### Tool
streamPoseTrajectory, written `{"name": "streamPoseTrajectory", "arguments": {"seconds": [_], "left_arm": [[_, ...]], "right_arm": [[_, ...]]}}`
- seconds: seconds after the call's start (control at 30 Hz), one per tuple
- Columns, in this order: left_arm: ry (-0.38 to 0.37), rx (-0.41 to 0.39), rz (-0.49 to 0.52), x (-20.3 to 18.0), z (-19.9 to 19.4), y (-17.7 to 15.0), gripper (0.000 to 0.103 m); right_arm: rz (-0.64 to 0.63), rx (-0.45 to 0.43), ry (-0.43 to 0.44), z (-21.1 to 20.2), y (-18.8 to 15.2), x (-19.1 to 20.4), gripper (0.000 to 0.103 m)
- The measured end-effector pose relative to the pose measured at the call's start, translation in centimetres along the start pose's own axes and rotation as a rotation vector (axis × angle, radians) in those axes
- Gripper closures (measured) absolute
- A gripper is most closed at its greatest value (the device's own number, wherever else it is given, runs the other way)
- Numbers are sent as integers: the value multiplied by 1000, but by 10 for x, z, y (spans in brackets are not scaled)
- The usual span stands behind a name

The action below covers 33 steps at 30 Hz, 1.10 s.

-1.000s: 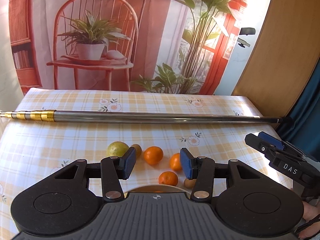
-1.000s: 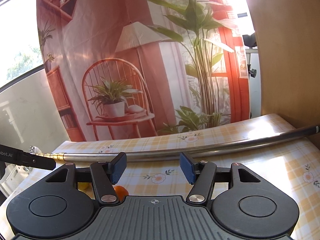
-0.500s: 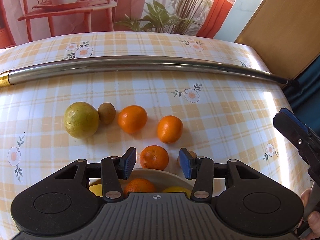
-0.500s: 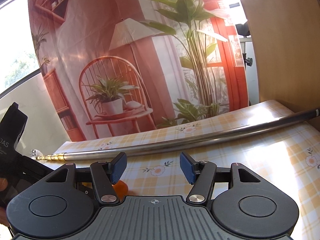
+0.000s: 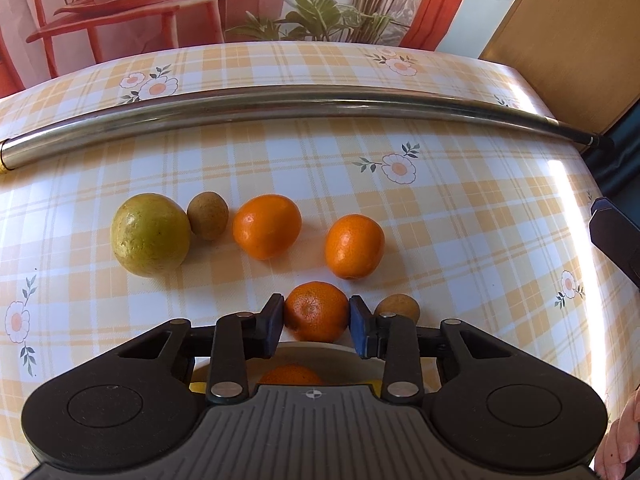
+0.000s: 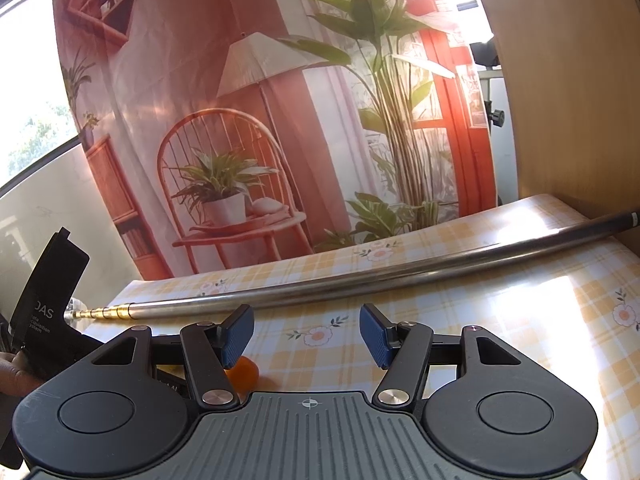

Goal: Organize fruits
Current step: 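Move both open tools toward the remaining tangerines and oranges, then close left tool on a tangerine while right tool grasps an orange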

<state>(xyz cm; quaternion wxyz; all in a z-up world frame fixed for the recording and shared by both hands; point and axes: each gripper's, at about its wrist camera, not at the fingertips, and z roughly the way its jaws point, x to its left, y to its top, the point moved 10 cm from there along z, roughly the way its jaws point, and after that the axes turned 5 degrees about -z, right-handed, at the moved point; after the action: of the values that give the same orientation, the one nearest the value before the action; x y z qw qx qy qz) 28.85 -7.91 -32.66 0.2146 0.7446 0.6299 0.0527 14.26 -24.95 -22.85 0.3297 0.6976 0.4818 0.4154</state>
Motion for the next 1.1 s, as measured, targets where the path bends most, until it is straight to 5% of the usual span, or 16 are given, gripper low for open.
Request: {"name": "streamPoseTrajectory", "arguments": {"seconds": [0.47,0.57,0.67,1.1], "left_arm": [[0,-230,59,3,-62,-9,67],[-17,-285,47,3,-80,-13,78],[-39,-325,32,4,-95,-19,78],[-94,-266,-1,9,-72,-7,76]], "right_arm": [[-21,42,6,4,-7,14,47],[-32,54,11,4,-10,21,47],[-48,62,11,4,-11,27,47],[-69,84,1,3,-15,35,47]]}}
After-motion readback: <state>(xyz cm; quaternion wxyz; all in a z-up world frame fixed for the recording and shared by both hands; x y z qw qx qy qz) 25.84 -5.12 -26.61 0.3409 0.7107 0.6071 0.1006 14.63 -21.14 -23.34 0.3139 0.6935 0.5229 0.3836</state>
